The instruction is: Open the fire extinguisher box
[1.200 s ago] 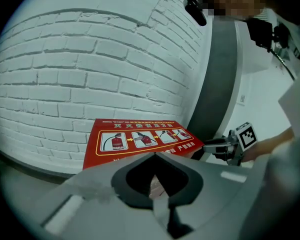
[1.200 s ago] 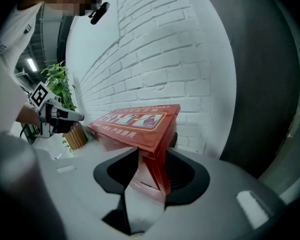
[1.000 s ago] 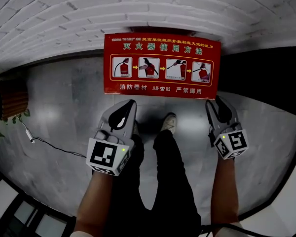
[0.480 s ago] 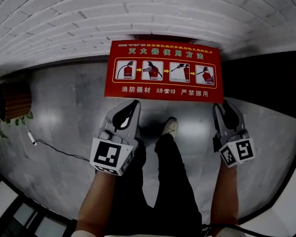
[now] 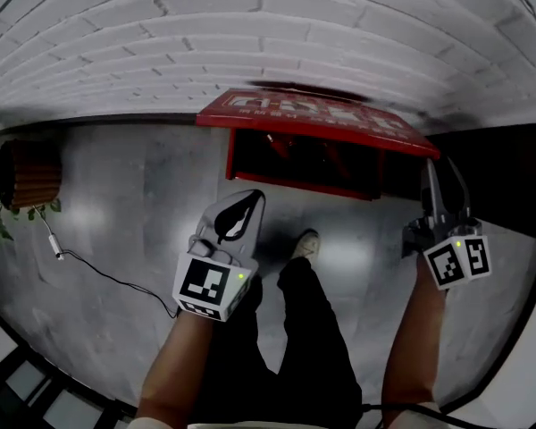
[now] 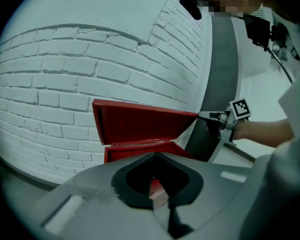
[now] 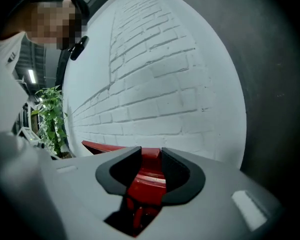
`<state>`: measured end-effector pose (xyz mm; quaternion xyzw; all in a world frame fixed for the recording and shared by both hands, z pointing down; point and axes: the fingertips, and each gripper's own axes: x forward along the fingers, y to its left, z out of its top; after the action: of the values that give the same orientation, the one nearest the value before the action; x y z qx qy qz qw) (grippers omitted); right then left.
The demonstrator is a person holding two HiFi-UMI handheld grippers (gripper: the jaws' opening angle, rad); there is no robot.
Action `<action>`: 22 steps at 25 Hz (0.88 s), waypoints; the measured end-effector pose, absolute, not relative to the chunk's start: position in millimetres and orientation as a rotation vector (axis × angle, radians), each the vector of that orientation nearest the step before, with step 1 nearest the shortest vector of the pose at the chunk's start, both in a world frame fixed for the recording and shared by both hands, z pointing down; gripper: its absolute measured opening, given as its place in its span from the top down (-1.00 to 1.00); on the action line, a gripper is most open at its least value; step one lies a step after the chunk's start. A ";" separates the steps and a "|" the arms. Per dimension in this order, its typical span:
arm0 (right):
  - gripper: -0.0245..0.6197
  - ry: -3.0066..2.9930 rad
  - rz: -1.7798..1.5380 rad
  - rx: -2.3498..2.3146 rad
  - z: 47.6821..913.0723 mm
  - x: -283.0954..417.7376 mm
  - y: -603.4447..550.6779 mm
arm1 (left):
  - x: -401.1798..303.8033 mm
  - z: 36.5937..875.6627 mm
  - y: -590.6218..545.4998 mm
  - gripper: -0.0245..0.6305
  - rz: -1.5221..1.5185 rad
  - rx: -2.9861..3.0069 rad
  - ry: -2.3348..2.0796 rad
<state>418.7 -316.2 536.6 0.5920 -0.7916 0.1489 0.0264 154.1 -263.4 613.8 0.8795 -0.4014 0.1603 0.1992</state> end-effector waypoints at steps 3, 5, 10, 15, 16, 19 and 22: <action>0.53 -2.448 0.426 1.838 532.2 421.3 -343.4 | 147.2 618.7 -264.1 0.91 0.433 2.442 -1.139; 0.54 -2.454 0.416 1.829 547.2 424.4 -357.5 | 144.4 632.8 -264.4 0.91 0.416 2.428 -1.161; 0.54 -2.467 0.430 1.840 568.3 432.7 -382.8 | 136.9 649.3 -272.0 0.91 0.386 2.398 -1.222; 0.54 -2.448 0.424 1.848 523.1 433.2 -394.7 | 127.4 600.4 -284.0 0.91 0.354 2.385 -1.241; 0.54 -2.444 0.419 1.844 524.5 433.8 -392.8 | 127.5 600.9 -285.7 0.91 0.355 2.385 -1.243; 0.54 -2.443 0.414 1.816 529.9 427.8 -383.2 | 128.4 601.2 -292.1 0.91 0.364 2.393 -1.241; 0.55 -2.467 0.422 1.739 540.6 412.7 -365.9 | 133.6 599.9 -297.5 0.91 0.378 2.414 -1.225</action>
<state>412.7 -365.9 540.6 0.5698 -0.8087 0.1384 0.0470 133.6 -297.5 599.9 0.8647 -0.4390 0.1356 0.2029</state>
